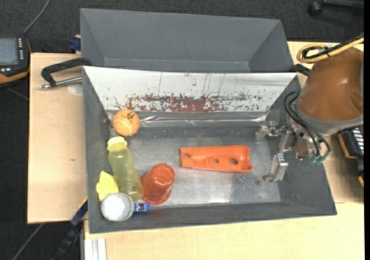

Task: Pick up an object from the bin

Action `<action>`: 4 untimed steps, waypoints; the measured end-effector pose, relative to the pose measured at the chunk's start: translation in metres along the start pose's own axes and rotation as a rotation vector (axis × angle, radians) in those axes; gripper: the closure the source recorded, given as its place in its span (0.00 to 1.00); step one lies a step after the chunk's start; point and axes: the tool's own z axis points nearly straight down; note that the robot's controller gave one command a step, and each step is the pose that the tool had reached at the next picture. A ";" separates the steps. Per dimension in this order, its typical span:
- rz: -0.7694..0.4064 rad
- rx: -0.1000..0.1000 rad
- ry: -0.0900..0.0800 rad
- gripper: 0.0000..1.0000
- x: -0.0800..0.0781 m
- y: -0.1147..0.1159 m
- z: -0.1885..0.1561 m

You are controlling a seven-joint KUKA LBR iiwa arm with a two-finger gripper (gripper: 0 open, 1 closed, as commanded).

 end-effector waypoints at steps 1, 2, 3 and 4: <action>-0.002 0.001 -0.008 0.00 -0.002 0.000 -0.005; 0.012 0.002 -0.012 0.00 -0.021 0.036 0.041; 0.034 -0.002 0.000 0.00 -0.009 0.061 0.070; -0.111 0.002 -0.017 1.00 -0.037 0.086 0.088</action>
Offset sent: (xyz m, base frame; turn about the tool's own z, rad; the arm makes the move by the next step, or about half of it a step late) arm 0.0316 0.0680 -0.0850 0.0156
